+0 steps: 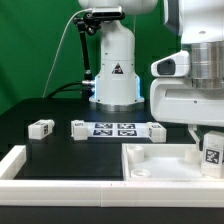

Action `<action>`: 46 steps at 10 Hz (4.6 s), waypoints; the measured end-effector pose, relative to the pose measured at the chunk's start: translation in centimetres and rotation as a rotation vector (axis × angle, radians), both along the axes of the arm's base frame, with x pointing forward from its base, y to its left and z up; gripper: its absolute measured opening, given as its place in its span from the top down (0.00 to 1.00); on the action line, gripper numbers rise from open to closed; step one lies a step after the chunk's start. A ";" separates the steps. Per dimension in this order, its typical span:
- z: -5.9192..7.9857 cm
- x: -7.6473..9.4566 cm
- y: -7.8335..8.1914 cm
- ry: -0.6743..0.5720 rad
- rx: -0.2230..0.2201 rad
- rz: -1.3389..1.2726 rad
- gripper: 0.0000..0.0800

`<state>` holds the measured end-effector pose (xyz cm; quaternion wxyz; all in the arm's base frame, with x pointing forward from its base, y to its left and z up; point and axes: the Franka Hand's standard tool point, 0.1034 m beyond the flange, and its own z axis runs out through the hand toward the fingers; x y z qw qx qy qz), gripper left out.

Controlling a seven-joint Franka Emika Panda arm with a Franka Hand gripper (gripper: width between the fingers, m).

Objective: Assemble one leg

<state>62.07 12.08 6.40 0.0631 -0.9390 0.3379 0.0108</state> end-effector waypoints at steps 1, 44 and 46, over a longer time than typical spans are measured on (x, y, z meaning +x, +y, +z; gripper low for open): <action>0.0 0.1 0.1 0.010 0.018 -0.216 0.64; 0.0 0.2 -0.2 0.084 -0.008 -0.845 0.20; 0.0 0.1 -0.1 0.048 -0.041 -0.540 0.19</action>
Offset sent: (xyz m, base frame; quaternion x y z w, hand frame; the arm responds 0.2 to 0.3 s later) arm -0.0040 -0.0009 -0.0020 0.0106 0.0098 0.2481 0.9686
